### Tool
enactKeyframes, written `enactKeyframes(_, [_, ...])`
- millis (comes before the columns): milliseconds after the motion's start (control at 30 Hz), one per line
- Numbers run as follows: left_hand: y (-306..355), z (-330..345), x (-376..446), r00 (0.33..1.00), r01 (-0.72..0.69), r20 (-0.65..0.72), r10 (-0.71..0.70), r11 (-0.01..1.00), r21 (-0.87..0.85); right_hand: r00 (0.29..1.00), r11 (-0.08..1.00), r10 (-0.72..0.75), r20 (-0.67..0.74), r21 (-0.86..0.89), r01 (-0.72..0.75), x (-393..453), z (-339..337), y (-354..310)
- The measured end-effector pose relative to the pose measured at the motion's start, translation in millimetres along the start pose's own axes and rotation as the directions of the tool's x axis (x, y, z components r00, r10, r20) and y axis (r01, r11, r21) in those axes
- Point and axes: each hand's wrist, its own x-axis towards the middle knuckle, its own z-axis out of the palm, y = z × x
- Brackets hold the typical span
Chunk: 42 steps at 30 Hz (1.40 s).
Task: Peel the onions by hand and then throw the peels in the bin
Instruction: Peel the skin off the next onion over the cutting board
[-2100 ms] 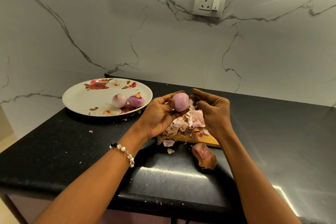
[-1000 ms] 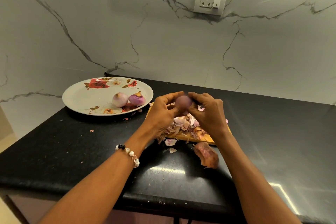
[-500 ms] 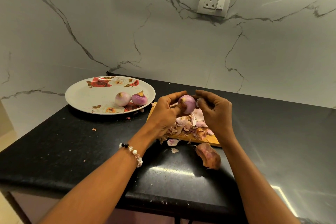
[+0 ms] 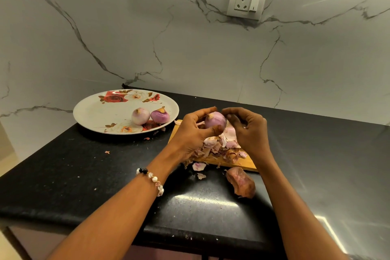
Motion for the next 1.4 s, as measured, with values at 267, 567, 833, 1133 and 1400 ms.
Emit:
enactKeyframes(267, [-1.0,-2.1,-1.3,0.998,-0.022,-0.059,0.031,0.989,0.148,0.986,0.99,-0.141,0.093,-0.01,0.143,-1.5,3.0,-6.0])
enactKeyframes(567, [-0.8,-2.5,-3.5,0.991,-0.098,-0.048,0.122,0.932,0.349,0.973,0.976,-0.199,0.117,-0.063,0.208,-1.6,-1.4,-5.8])
enactKeyframes(833, [0.6,-0.5,-4.5,0.99,-0.117,-0.025,0.14,0.901,0.418,0.959,0.941,-0.248,0.136,-0.202,0.272,-2.0,1.8,-5.3])
enactKeyframes(1133, [5.2,4.0,-9.6,0.991,-0.127,0.024,0.128,0.91,0.394,0.985,0.977,-0.171,0.02,-0.129,0.172,-0.2,2.8,-4.7])
enactKeyframes(1400, [2.1,4.0,-3.8,0.997,-0.081,0.036,0.074,0.96,0.268,0.987,0.941,0.158,0.02,0.299,-0.157,1.5,0.3,-12.3])
